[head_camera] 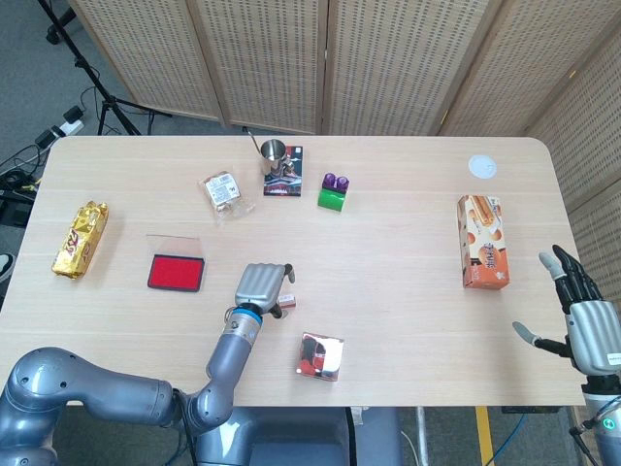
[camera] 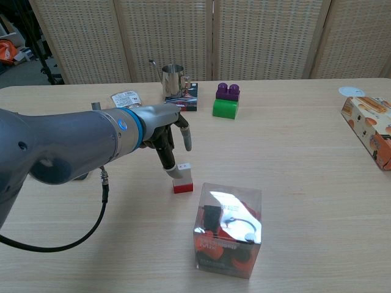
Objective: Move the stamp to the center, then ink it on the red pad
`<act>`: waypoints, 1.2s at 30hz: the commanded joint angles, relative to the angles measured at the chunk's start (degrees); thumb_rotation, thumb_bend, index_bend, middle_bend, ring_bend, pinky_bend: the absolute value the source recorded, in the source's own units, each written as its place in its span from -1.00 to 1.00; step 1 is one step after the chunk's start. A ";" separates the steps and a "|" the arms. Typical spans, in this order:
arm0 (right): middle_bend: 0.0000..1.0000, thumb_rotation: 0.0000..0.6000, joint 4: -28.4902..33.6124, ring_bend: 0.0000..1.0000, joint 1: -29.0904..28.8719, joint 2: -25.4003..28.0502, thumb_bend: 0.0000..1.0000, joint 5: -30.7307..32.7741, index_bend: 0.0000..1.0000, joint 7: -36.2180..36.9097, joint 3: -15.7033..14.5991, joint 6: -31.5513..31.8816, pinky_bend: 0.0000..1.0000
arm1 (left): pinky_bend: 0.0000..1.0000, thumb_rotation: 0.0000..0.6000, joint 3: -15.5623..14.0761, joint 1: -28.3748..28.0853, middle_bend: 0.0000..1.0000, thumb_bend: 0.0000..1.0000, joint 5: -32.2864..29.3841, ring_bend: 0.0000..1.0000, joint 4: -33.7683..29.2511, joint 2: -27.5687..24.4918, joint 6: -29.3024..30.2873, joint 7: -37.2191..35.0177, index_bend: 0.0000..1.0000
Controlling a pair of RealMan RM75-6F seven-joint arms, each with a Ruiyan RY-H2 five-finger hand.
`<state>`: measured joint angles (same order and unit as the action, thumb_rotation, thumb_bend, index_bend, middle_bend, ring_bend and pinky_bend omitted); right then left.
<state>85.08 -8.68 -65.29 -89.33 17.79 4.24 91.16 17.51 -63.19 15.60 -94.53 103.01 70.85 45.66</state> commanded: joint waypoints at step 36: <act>-1.00 1.00 0.05 -1.00 0.36 0.56 -1.00 -0.08 -1.00 1.23 0.84 -2.12 -0.70 | 0.93 1.00 1.87 2.47 1.00 -0.38 0.97 1.00 6.46 6.21 0.07 1.65 0.01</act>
<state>85.13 -8.32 -64.73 -89.41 19.03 5.08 89.03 19.36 -60.75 16.56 -88.11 109.19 70.93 47.28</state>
